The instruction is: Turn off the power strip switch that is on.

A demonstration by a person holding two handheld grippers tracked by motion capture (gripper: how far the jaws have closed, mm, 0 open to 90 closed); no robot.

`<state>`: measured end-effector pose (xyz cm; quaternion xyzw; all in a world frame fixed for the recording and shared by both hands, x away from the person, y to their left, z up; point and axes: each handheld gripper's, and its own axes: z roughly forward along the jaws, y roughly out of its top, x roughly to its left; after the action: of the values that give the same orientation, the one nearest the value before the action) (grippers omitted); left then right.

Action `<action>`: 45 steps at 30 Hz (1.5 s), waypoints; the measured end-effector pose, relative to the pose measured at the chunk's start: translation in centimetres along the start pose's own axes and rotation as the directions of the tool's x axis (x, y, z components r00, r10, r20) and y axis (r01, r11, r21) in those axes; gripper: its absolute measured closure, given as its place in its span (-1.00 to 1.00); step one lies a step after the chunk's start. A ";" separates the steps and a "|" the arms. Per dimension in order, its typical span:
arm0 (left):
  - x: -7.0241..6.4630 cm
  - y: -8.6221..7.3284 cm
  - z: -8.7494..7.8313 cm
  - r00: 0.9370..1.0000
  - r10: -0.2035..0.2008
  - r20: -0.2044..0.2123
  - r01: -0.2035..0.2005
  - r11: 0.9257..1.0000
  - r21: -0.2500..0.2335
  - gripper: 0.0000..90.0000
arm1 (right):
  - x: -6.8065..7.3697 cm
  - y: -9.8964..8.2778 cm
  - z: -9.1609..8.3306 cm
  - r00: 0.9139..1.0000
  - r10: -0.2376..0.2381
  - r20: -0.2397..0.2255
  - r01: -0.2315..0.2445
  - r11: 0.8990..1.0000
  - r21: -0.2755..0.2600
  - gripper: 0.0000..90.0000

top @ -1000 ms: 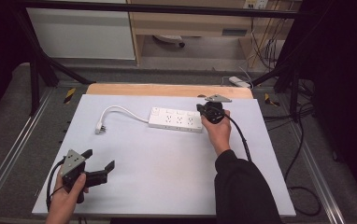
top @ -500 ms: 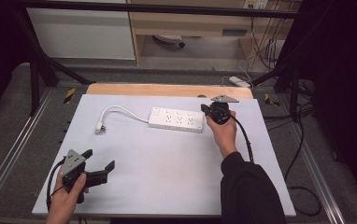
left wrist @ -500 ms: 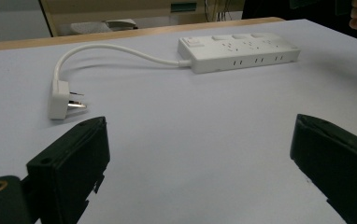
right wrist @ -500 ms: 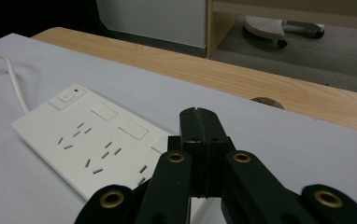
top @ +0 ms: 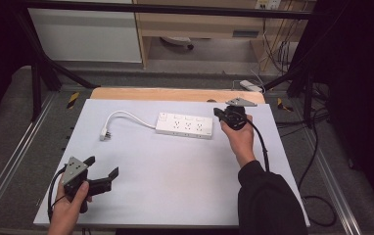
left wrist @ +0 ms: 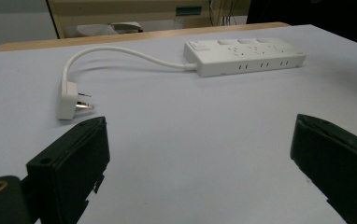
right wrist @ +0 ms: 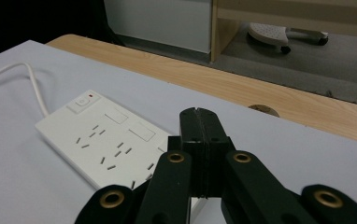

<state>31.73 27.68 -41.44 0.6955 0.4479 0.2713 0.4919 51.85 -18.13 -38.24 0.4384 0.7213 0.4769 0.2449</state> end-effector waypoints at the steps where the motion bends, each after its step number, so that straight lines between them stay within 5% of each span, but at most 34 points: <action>1: 0.0 0.0 0.0 1.000 0.001 0.001 -0.001 1.000 0.000 -0.89 | 0.0 0.0 -0.2 1.000 0.003 -0.004 -0.003 1.000 -0.003 1.00; 29: 0.0 0.0 0.0 1.000 0.001 0.005 -0.001 1.000 0.002 -0.89 | -0.1 -0.7 -4.2 0.999 0.009 -0.039 -0.011 1.000 -0.028 1.00; 45: -0.1 -0.1 0.0 1.000 0.001 0.003 -0.001 1.000 0.003 -0.89 | -0.8 -1.7 -7.2 1.000 0.007 -0.027 -0.010 0.996 -0.087 1.00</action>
<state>31.61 27.61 -41.54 0.6968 0.4474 0.2698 0.4914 45.97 -22.54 -36.77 0.4240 0.7011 0.5149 0.2521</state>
